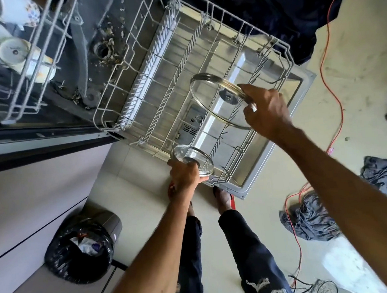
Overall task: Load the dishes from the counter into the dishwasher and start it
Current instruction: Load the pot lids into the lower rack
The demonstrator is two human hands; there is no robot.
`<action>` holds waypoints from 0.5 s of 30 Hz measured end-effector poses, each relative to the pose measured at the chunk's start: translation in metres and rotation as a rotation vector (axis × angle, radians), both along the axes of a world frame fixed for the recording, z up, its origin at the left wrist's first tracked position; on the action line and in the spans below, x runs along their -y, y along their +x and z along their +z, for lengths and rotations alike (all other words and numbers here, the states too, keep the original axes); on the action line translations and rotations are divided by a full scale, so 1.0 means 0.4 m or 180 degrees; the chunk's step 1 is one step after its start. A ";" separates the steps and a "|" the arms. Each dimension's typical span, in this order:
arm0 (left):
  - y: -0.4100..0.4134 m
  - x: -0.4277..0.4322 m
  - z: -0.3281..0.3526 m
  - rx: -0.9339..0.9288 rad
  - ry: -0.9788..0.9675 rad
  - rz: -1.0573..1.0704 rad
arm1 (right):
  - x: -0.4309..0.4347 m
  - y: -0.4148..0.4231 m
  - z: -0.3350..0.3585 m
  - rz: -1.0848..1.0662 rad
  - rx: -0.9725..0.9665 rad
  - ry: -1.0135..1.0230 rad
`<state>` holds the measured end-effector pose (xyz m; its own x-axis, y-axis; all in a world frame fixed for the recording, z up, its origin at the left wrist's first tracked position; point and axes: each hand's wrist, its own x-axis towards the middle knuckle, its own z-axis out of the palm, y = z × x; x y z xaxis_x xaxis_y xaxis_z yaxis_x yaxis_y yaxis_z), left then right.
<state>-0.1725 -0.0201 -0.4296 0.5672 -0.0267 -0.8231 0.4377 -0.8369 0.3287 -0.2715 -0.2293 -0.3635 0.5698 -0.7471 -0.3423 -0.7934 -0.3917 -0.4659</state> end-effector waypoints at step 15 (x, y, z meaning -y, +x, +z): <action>0.012 0.011 -0.005 -0.0299 0.0221 0.0153 | 0.041 0.086 -0.053 0.0727 -0.0400 -0.0105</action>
<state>-0.1679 -0.0246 -0.4316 0.4867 0.0577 -0.8717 0.5041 -0.8335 0.2263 -0.2370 -0.2455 -0.3848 0.6795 -0.6160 -0.3986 -0.7335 -0.5806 -0.3532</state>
